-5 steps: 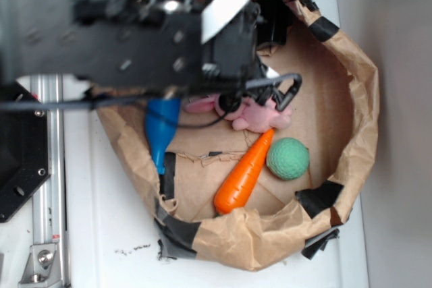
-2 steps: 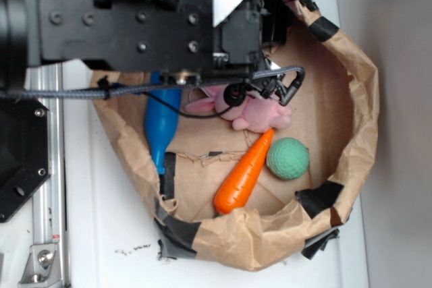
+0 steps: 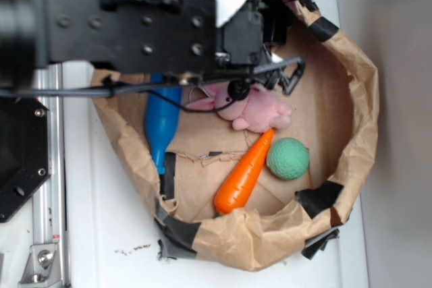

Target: Grab the black box.

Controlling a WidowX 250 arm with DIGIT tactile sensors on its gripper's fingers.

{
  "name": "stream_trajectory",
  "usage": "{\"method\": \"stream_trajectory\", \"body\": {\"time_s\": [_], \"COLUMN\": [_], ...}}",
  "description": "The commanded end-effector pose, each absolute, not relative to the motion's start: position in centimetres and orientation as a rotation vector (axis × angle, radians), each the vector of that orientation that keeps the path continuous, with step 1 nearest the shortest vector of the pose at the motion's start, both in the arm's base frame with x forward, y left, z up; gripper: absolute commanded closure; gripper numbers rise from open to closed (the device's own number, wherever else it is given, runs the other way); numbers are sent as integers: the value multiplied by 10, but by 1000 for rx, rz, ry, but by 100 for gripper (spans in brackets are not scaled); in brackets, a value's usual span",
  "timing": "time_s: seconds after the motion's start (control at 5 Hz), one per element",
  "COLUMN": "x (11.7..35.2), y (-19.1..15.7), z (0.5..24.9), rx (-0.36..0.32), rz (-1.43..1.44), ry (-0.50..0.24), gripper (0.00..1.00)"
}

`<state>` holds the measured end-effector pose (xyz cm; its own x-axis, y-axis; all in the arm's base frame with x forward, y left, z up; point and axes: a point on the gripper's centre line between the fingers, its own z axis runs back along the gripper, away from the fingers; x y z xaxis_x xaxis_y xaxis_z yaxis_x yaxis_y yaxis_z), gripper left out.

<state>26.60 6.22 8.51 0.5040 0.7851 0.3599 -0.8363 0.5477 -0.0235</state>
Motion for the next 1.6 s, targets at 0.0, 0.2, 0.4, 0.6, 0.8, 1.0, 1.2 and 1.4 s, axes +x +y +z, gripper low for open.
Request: {"method": "stream_trajectory", "body": {"time_s": [0.0, 0.2, 0.4, 0.6, 0.8, 1.0, 1.2, 1.4], "x": [283, 284, 292, 298, 302, 305, 308, 311], "y": [70, 76, 93, 102, 112, 116, 122, 123], "z": [72, 69, 62, 66, 64, 64, 63, 61], "rx": [209, 201, 212, 200, 204, 210, 227, 227], "rz": [905, 874, 881, 881, 895, 895, 894, 880], "ry": [-478, -478, -446, -431, -409, -408, -424, -431], "gripper": [0, 0, 0, 0, 0, 0, 0, 0]}}
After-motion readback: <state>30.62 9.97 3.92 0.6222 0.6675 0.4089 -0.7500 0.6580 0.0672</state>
